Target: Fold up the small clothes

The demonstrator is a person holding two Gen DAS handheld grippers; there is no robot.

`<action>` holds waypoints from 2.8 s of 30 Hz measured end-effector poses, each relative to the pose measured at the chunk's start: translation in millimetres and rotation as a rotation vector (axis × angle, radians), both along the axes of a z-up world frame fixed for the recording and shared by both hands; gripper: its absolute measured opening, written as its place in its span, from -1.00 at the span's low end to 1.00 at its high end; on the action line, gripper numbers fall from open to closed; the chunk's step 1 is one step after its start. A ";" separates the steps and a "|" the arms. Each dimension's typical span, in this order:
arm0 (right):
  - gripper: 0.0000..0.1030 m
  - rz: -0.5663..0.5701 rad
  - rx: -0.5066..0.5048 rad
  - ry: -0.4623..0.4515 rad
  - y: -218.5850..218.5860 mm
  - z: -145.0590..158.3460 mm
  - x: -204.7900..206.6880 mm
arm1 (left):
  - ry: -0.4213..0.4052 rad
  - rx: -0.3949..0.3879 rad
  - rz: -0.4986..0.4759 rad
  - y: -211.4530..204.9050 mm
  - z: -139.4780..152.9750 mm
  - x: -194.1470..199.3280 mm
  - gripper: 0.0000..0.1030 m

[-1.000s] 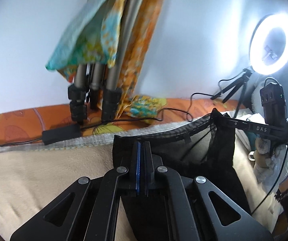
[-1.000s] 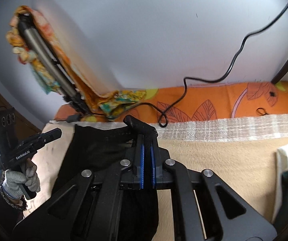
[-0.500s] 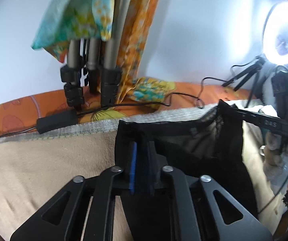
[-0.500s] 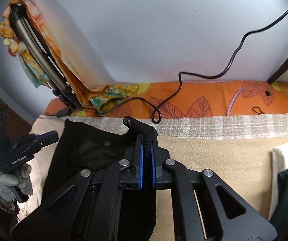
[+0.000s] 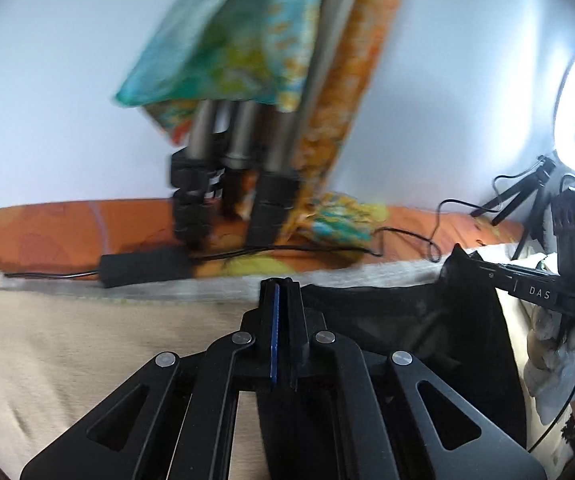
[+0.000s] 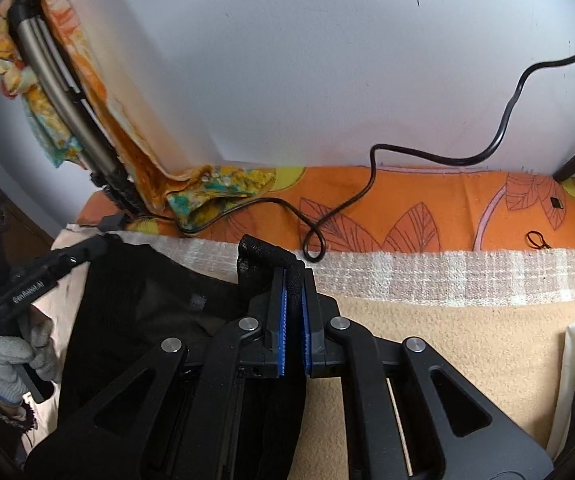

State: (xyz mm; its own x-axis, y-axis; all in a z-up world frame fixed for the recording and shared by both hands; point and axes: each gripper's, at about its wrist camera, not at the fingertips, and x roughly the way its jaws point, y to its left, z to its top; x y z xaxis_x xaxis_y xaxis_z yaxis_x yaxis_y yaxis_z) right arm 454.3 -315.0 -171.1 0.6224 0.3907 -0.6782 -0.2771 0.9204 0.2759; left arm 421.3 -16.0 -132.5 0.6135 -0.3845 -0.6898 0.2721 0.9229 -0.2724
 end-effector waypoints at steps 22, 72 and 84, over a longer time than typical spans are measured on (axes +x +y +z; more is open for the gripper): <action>-0.20 -0.004 0.126 -0.065 -52.0 98.3 -217.9 | -0.018 0.084 -0.065 49.1 94.2 -191.5 -0.77; -0.33 0.134 -0.270 0.118 57.5 -49.0 -511.8 | 0.324 -0.018 -0.158 38.9 -19.7 -450.8 -0.67; -0.91 0.048 -0.127 0.145 7.1 -45.0 -511.4 | 0.259 0.009 -0.190 36.1 -17.1 -454.9 -0.70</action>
